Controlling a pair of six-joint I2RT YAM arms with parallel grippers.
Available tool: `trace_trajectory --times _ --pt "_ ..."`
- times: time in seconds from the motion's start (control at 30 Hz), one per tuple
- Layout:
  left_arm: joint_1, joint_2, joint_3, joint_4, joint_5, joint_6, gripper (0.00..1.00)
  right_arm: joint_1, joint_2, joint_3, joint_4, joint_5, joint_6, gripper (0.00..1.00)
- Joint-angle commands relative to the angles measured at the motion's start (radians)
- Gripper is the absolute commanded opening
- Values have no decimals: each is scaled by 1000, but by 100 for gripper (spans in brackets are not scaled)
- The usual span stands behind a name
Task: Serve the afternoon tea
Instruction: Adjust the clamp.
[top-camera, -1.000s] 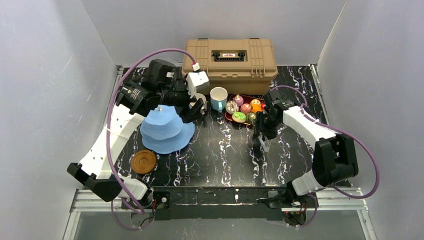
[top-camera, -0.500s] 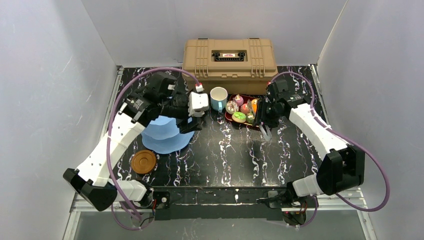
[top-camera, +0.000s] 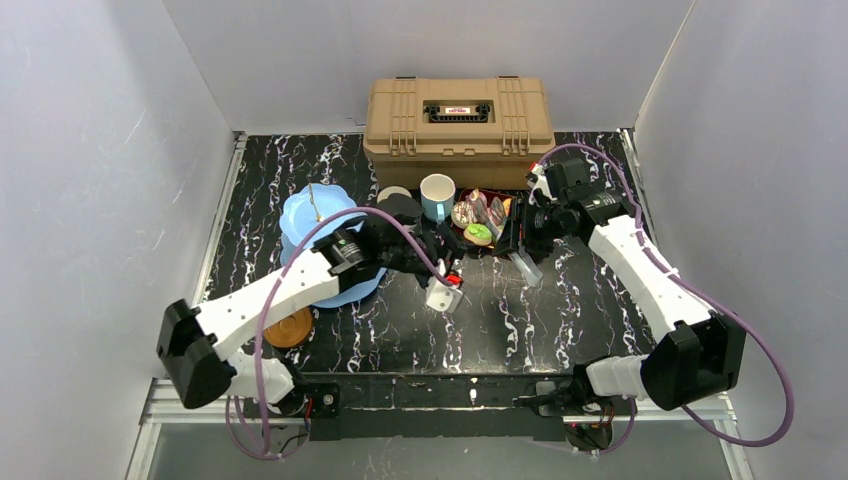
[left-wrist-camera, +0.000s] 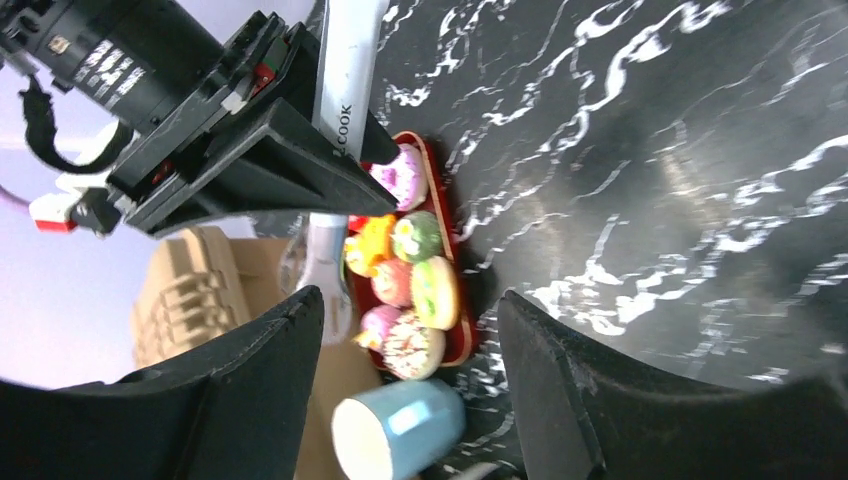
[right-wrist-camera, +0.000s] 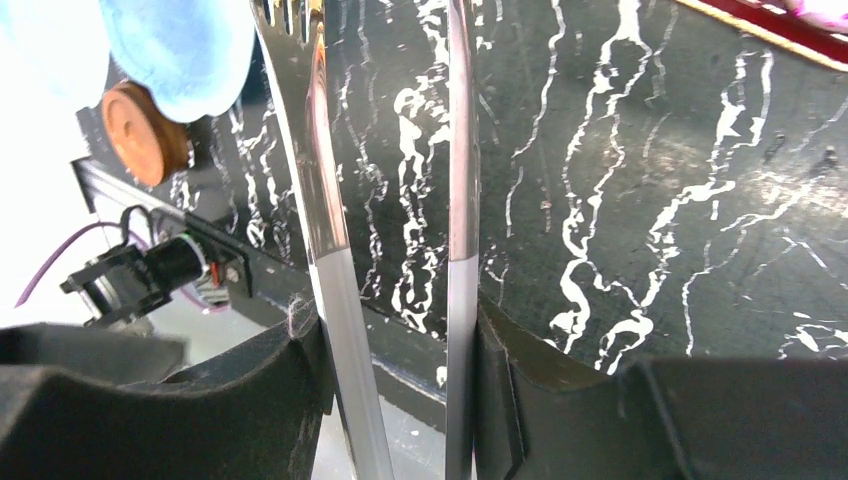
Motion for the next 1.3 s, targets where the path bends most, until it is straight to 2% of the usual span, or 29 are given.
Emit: trace_trajectory --times 0.0,0.07,0.3,0.47,0.67,0.9,1.0,1.07,1.13,1.27 --pt "-17 62 -51 297 -30 209 60 -5 -48 15 17 -134 -4 7" --pt "-25 96 -81 409 -42 256 58 -4 -57 -3 35 -176 2 8" --pt "-31 164 -74 525 -88 266 55 7 -71 -39 77 -254 13 12" --pt "-31 179 -81 526 -91 275 54 16 -70 -43 97 -296 19 14" --pt "-31 187 -96 506 -117 283 42 27 -75 -41 100 -312 18 15" --pt "-31 181 -83 434 -118 291 38 29 -78 -54 107 -320 18 15" --pt "-31 180 -60 399 -134 251 31 29 -84 -54 105 -309 19 25" --pt "-31 177 -54 397 -143 233 19 29 -88 -48 97 -276 15 32" --pt "-31 168 -56 391 -145 219 13 29 -95 -42 94 -244 14 40" --pt "-31 147 -69 380 -144 221 11 29 -100 -22 80 -206 10 56"
